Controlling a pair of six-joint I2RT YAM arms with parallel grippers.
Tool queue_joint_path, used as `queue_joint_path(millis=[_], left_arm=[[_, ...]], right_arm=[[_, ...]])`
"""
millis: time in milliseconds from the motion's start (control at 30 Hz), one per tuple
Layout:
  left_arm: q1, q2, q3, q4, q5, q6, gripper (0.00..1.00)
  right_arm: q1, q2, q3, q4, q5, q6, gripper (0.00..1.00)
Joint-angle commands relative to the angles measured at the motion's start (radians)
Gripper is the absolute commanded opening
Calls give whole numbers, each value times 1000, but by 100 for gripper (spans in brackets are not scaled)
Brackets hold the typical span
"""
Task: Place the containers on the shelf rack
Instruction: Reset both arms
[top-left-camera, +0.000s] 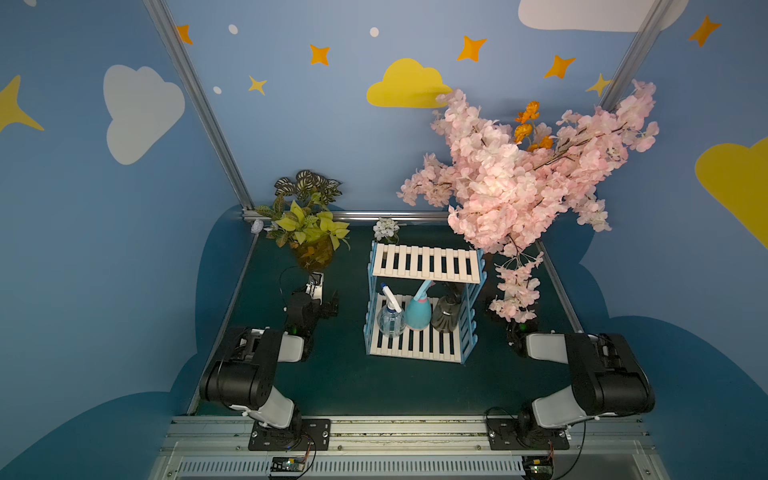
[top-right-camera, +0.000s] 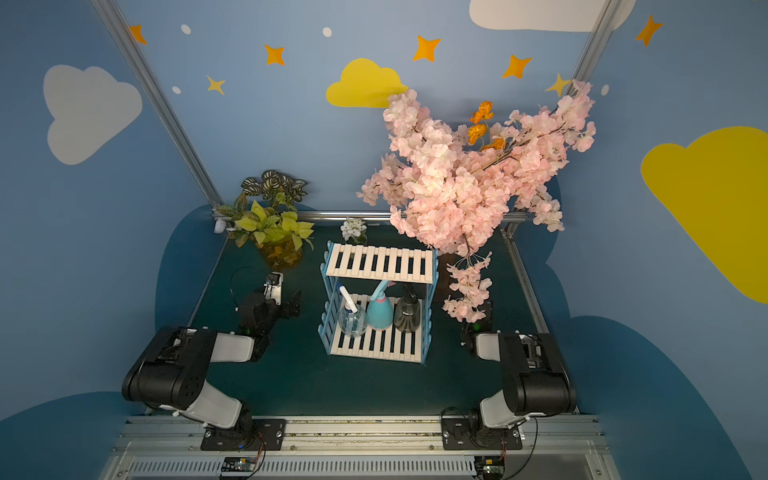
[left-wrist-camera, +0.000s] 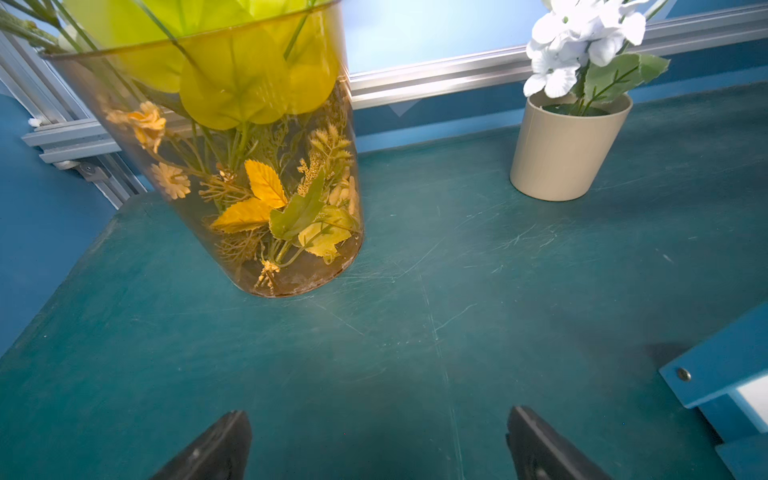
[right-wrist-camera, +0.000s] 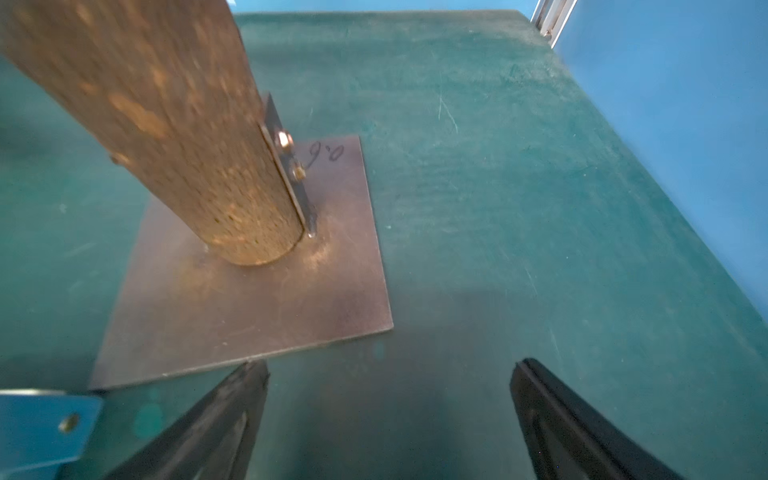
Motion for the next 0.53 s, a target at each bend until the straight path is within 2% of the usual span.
queue_joint_path(millis=[0,500], left_arm=[[1,8,-3,16,14,0,100],[1,8,-1,16,16,0,100]], right_arm=[[-26,-29,63,-43,-54,-43,97],[-30,-36,61,-49,-59,-42,98]])
